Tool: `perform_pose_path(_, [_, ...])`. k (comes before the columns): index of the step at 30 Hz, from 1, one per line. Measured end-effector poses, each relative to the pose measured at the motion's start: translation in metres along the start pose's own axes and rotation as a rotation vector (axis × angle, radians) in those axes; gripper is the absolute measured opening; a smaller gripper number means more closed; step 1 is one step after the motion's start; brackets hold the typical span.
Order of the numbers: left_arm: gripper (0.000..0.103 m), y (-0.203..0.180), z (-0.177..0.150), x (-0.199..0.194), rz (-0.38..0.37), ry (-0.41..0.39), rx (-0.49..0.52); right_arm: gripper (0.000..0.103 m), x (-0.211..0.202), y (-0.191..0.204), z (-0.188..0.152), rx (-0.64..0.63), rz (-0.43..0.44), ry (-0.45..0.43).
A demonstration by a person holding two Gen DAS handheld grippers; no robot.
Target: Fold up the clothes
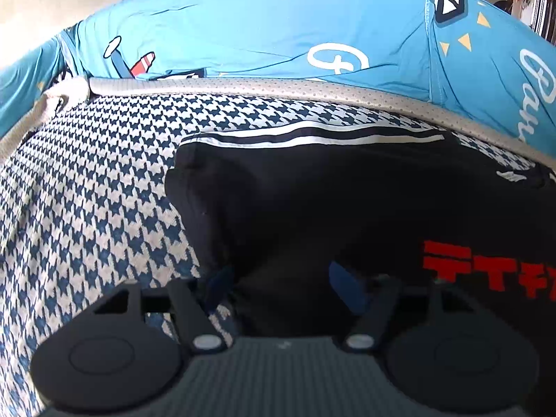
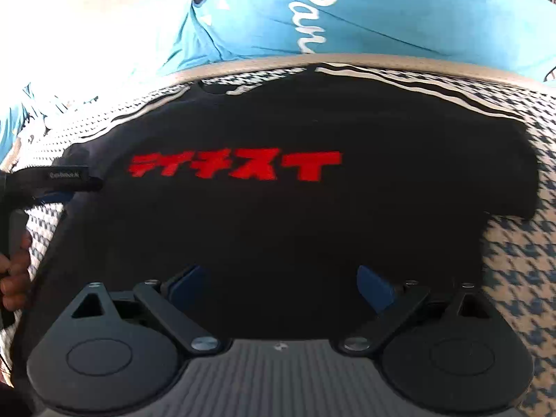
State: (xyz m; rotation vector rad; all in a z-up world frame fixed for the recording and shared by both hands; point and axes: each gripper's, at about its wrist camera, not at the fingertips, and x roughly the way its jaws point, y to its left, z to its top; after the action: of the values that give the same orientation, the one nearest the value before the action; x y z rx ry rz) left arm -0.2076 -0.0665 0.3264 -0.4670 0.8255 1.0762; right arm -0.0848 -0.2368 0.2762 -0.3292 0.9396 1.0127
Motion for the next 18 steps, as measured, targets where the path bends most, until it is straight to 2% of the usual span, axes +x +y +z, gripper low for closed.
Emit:
perform_pose_path(3, [0.067,0.001,0.003,0.001,0.004,0.005,-0.01,0.095,-0.005,-0.004,-0.004,-0.026,-0.001,0.0])
perform_pose_path(5, [0.067,0.002,0.005,0.002,0.011,0.004,-0.017,0.095,-0.006,-0.007,-0.007,-0.044,-0.069,0.016])
perform_pose_path(7, [0.068,0.001,0.006,0.003,0.036,-0.003,-0.007,0.095,-0.009,-0.014,-0.009,-0.054,-0.078,0.011])
perform_pose_path(9, [0.079,-0.002,0.006,0.004,0.114,-0.019,0.016,0.095,-0.013,-0.024,-0.009,-0.038,-0.079,0.004])
perform_pose_path(10, [0.082,-0.001,0.007,0.004,0.124,-0.018,0.006,0.095,-0.015,-0.029,-0.009,-0.022,-0.083,0.0])
perform_pose_path(12, [0.081,0.002,0.01,0.006,0.141,-0.016,-0.015,0.094,-0.019,-0.043,-0.008,0.021,-0.086,-0.008])
perform_pose_path(15, [0.079,0.001,0.011,0.001,0.079,-0.019,-0.034,0.093,-0.027,-0.063,-0.003,0.109,-0.058,-0.033])
perform_pose_path(18, [0.081,-0.01,0.01,-0.009,0.031,-0.039,-0.001,0.094,-0.034,-0.079,0.001,0.153,-0.091,-0.068])
